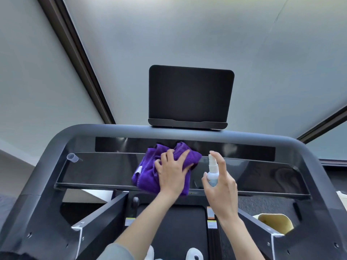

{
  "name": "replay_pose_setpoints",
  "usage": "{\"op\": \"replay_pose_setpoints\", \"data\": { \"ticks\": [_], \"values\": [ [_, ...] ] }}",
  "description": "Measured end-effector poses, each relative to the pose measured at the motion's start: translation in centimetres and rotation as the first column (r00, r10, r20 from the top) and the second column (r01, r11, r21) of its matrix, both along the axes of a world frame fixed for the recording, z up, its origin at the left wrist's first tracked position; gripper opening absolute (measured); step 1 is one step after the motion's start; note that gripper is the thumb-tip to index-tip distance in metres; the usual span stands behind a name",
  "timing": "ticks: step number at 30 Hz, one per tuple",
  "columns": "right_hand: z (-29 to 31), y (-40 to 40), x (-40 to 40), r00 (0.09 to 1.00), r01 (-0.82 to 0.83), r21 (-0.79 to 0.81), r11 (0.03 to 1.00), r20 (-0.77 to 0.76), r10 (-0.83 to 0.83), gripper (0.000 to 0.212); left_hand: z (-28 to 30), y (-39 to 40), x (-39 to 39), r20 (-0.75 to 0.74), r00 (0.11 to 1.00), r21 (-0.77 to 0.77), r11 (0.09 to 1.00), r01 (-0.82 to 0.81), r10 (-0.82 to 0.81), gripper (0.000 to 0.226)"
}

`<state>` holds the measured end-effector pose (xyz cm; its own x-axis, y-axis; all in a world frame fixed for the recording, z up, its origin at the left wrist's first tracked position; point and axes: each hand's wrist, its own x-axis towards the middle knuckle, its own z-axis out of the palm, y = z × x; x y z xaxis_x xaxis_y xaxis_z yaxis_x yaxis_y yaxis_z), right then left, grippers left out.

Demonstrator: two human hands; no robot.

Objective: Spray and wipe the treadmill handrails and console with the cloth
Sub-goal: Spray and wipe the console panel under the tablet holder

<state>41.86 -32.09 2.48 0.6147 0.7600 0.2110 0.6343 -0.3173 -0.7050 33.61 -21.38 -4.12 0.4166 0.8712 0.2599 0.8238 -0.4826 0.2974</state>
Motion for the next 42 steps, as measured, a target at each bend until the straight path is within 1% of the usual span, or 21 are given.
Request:
{"op": "replay_pose_setpoints", "data": {
  "ticks": [1,3,6,8,9,10,12,14,16,17,18,19,20,21,25,28,30,34,37,39,42],
  "values": [
    [0.1,0.3,0.1,1.0,0.001,-0.001,1.0,-0.006,-0.001,0.067,0.0,0.9,-0.9,0.02,0.999,-0.009,0.999,-0.042,0.042,0.044],
    [0.4,0.9,0.1,1.0,-0.001,0.003,1.0,-0.011,0.001,0.067,0.0,3.4,-3.6,0.062,0.978,-0.022,0.98,-0.197,0.198,0.044],
    [0.7,1.6,0.1,1.0,-0.001,0.019,1.0,-0.012,0.001,0.068,-0.2,8.2,-7.7,0.133,0.881,-0.073,0.891,-0.448,0.454,0.047],
    [0.7,1.5,0.0,1.0,0.009,0.029,1.0,-0.012,-0.008,0.068,-0.2,10.2,-8.4,0.173,0.804,-0.151,0.822,-0.549,0.569,0.05],
    [0.7,1.4,0.1,1.0,0.016,0.033,0.999,-0.01,-0.015,0.067,-0.1,10.6,-7.8,0.189,0.779,-0.176,0.801,-0.572,0.598,0.05],
    [0.7,1.1,0.2,1.0,0.023,0.034,0.999,-0.008,-0.022,0.067,0.0,10.4,-6.6,0.195,0.779,-0.175,0.803,-0.57,0.596,0.051],
    [0.6,0.5,0.4,0.999,0.033,0.035,0.999,-0.008,-0.033,0.067,0.5,8.6,-2.9,0.181,0.849,-0.122,0.868,-0.482,0.497,0.051],
    [0.7,-0.2,0.7,0.999,0.037,0.033,0.999,-0.002,-0.037,0.068,0.9,5.8,1.7,0.156,0.933,-0.064,0.946,-0.318,0.325,0.049],
    [0.7,-0.8,1.2,0.999,0.044,0.027,0.999,0.002,-0.044,0.069,0.9,2.5,6.3,0.068,0.995,0.007,0.997,-0.079,0.078,0.049],
    [0.8,-1.1,1.5,0.999,0.046,0.025,0.999,0.002,-0.046,0.069,0.9,0.7,8.0,0.005,0.998,-0.019,0.998,0.062,-0.062,0.049],
    [0.8,-1.5,1.7,0.999,0.046,0.022,0.999,0.003,-0.046,0.069,0.8,-0.6,9.1,-0.031,0.985,-0.087,0.982,0.166,-0.17,0.049],
    [1.0,-1.8,2.0,0.999,0.052,0.02,0.998,0.008,-0.052,0.069,0.7,-1.3,9.5,-0.038,0.973,-0.142,0.965,0.219,-0.227,0.049],
    [1.1,-2.1,2.4,0.998,0.066,0.018,0.998,0.013,-0.066,0.068,0.7,-1.2,9.2,-0.015,0.973,-0.163,0.96,0.225,-0.231,0.048],
    [1.2,-2.4,2.8,0.996,0.083,0.016,0.996,0.021,-0.084,0.067,0.7,-0.8,8.4,0.011,0.98,-0.154,0.968,0.196,-0.197,0.048],
    [1.3,-3.1,4.3,0.988,0.148,-0.008,0.989,0.053,-0.147,0.064,0.4,2.4,1.7,0.012,0.999,-0.108,0.993,-0.046,0.048,0.05],
    [1.3,-3.4,5.3,0.977,0.199,-0.012,0.98,0.085,-0.198,0.067,0.2,3.9,-3.1,0.085,0.963,-0.108,0.963,-0.247,0.256,0.05],
    [1.4,-3.3,5.9,0.969,0.225,-0.008,0.974,0.107,-0.223,0.069,0.1,3.9,-5.0,0.147,0.93,-0.123,0.939,-0.321,0.337,0.049],
    [1.8,-2.4,6.7,0.963,0.216,0.008,0.976,0.165,-0.214,0.07,0.1,2.6,-5.8,0.121,0.952,-0.09,0.959,-0.27,0.28,0.049],
    [2.0,-1.5,6.8,0.964,0.205,-0.004,0.979,0.174,-0.201,0.069,0.5,2.2,-5.5,0.11,0.951,-0.098,0.955,-0.28,0.29,0.048],
    [1.8,-1.1,6.7,0.969,0.194,0.002,0.981,0.153,-0.192,0.064,0.6,2.1,-5.4,0.108,0.95,-0.099,0.954,-0.284,0.294,0.048],
    [1.4,-1.1,6.6,0.974,0.205,0.071,0.976,0.089,-0.21,0.062,0.5,2.2,-5.5,0.12,0.951,-0.089,0.958,-0.274,0.283,0.048]
  ]
}}
